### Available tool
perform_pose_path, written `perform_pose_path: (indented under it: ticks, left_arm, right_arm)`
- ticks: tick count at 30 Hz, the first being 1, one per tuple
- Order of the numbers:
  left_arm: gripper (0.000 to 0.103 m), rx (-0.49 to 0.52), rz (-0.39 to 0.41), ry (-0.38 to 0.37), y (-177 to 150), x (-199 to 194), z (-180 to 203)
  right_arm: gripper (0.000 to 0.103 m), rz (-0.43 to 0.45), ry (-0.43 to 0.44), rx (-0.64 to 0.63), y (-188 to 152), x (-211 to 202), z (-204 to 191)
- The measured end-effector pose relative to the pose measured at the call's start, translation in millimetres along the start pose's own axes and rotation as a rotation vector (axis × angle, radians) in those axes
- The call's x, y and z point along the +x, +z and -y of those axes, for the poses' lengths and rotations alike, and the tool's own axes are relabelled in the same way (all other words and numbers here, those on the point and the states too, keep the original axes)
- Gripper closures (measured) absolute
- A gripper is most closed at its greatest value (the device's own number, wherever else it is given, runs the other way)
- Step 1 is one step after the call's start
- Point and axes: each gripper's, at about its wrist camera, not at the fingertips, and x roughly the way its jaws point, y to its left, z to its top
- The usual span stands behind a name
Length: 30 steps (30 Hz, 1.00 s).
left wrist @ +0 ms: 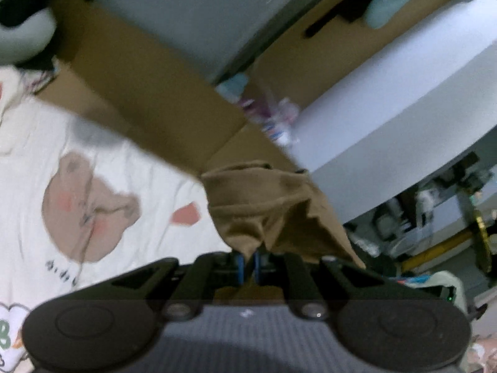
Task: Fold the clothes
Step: 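Lift the grasped brown shirt up off the bed with both grippers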
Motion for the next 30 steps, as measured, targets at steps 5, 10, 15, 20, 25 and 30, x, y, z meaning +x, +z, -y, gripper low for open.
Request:
perform_pose_path:
  ticks: [5,10,15,20,25,30]
  left_arm:
    - [0.097,0.049,0.070,-0.048,26,-42,50]
    - [0.097,0.077,0.061,-0.045,48,-72,95]
    - [0.097,0.131,0.065,-0.071,53,-98,139]
    - [0.097,0.167,0.080,-0.091,52,-121,167]
    - [0.097,0.213,0.083,-0.117,51,-142,191]
    - [0.097,0.253,0.065,-0.149,52,-147,210]
  right_arm:
    - [0.087,0.097,-0.005,-0.055,43,-51,-47]
    - [0.087,0.135,-0.025,-0.081,74,-91,-88]
    - [0.087,0.150,-0.025,-0.129,88,-126,-132]
    - [0.087,0.168,-0.033,-0.141,88,-161,-157]
    - [0.087,0.201,-0.048,-0.144,88,-194,-174]
    - [0.087,0.242,-0.063,-0.121,83,-221,-182]
